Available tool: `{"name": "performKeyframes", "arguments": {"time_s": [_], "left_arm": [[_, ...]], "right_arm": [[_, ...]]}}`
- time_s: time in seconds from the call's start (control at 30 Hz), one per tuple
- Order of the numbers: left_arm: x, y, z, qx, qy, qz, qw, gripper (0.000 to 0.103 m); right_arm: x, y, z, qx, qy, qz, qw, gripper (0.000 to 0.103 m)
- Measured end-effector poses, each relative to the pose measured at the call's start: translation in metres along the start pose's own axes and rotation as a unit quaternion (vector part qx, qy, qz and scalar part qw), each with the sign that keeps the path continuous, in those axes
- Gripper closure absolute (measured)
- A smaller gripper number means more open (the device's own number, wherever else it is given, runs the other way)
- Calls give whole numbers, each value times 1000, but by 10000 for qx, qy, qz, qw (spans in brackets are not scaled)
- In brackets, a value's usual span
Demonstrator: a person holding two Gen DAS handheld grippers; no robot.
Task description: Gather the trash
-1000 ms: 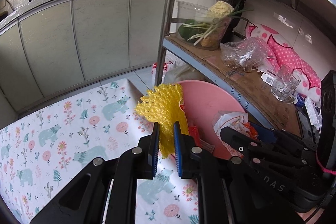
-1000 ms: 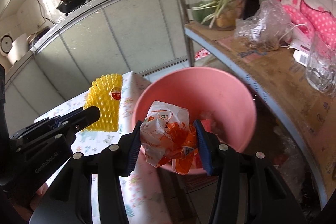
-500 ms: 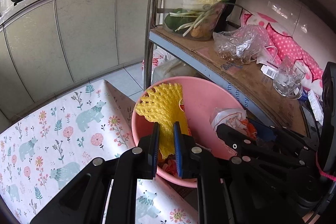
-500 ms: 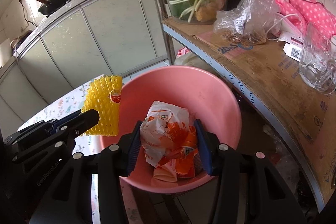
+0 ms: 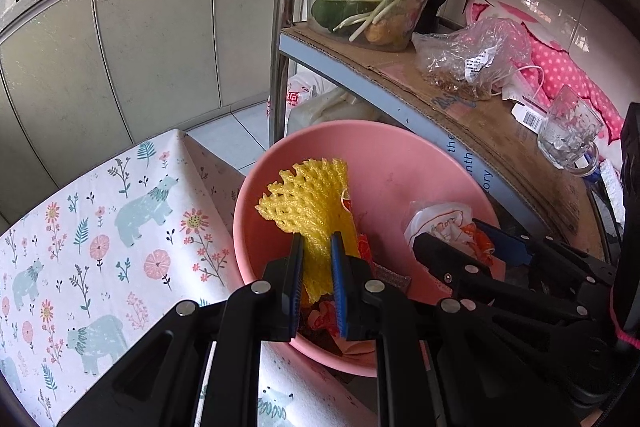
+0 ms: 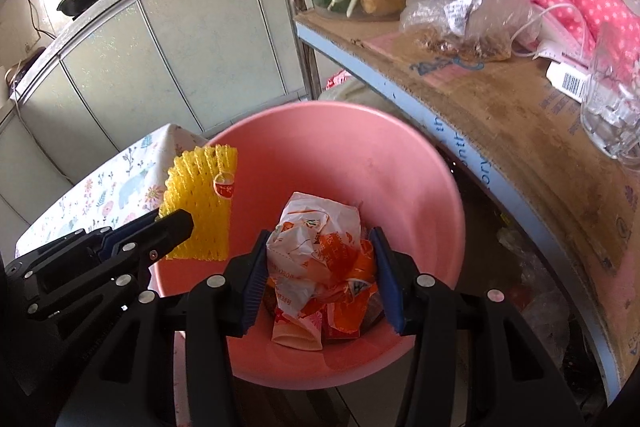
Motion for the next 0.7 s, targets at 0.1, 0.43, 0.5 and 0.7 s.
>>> {"name": "performKeyframes", "arguments": {"time_s": [0.1, 0.43, 0.5, 0.7], "left_arm": [[-2, 2, 3, 18, 16, -67, 10000, 88], [-5, 7, -3, 29, -10, -236, 9997, 83], [-6, 7, -7, 41, -71, -272, 9996, 81], [-10, 8, -19, 171, -258, -373, 9988, 54]], "right_arm": [[1, 0, 4, 16, 94, 20, 10000, 52], [0, 1, -4, 28, -16, -27, 10000, 48], [0, 0, -6, 25, -37, -24, 10000, 47], [-2, 3, -17, 23, -217, -132, 9997, 40]]}}
Point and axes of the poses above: each gripper's, at about its wrist camera, not at the fingertips, and z roughly the way its jaws point, y to its left, x to its underside, the point moved 1 cm from there along z, roughly the way its jaws point, and after that the axes turned 5 degrees about y, right-handed, at the moved point
